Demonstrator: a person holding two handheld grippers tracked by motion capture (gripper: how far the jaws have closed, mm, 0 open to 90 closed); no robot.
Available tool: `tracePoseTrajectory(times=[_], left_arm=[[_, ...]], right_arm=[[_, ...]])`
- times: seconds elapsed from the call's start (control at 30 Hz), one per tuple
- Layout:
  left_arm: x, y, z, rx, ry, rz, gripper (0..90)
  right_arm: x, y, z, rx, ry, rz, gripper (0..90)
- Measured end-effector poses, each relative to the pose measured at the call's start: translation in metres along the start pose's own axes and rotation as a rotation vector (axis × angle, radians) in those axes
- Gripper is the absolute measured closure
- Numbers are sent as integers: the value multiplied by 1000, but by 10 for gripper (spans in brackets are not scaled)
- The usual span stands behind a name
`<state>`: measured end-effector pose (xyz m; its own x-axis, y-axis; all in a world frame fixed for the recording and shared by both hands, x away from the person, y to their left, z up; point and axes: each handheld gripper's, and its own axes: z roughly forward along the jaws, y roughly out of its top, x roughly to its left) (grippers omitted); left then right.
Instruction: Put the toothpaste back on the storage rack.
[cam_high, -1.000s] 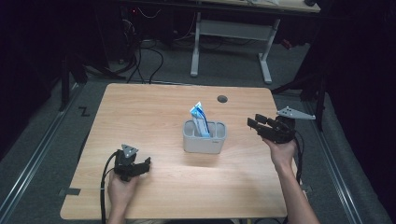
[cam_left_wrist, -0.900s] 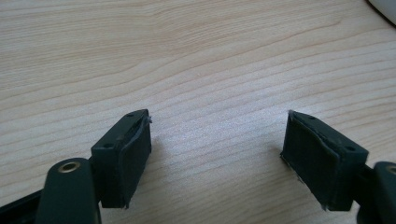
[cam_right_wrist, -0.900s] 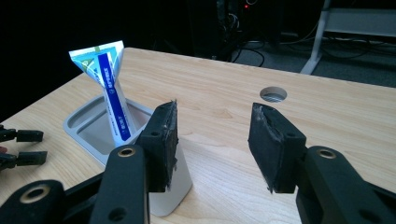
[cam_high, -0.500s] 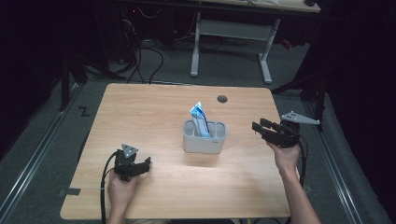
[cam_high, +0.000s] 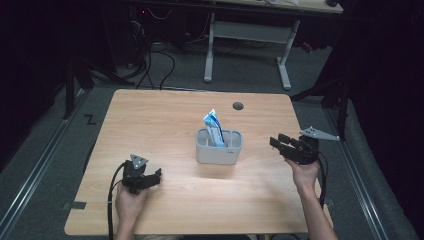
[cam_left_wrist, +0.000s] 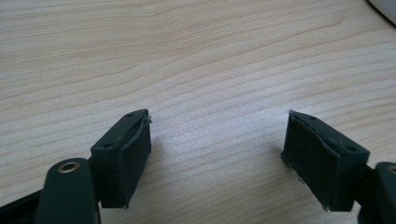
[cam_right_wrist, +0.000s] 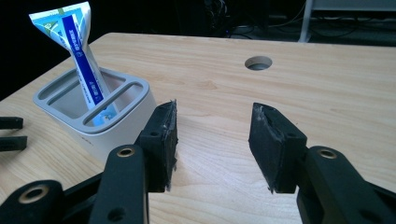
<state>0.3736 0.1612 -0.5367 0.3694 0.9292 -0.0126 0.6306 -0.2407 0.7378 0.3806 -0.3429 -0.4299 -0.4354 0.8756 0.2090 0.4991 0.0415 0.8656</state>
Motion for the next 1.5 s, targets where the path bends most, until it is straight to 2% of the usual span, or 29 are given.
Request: tracePoseTrajectory(times=[0.17, 0.4, 0.67, 0.87, 1.1, 1.2, 1.5], left_arm=[[0, 0, 0, 0, -1, -1, 239], [0, 0, 0, 1, -2, 2, 235], [0, 0, 0, 2, -3, 3, 231], [0, 0, 0, 2, -3, 3, 231], [0, 0, 0, 2, -3, 3, 231], [0, 0, 0, 2, -3, 3, 231], [0, 0, 0, 2, -3, 3, 231]], right_arm=[[-3, -8, 4, 23, -8, 5, 519], [-6, -17, 0, 28, -31, 7, 520], [-12, -35, -1, 49, -53, 40, 520], [-14, -44, 0, 73, -71, 37, 520], [-13, -48, 7, 95, -95, 2, 522], [-12, -51, 13, 100, -127, -29, 523], [-11, -60, 30, 142, -153, -49, 522]])
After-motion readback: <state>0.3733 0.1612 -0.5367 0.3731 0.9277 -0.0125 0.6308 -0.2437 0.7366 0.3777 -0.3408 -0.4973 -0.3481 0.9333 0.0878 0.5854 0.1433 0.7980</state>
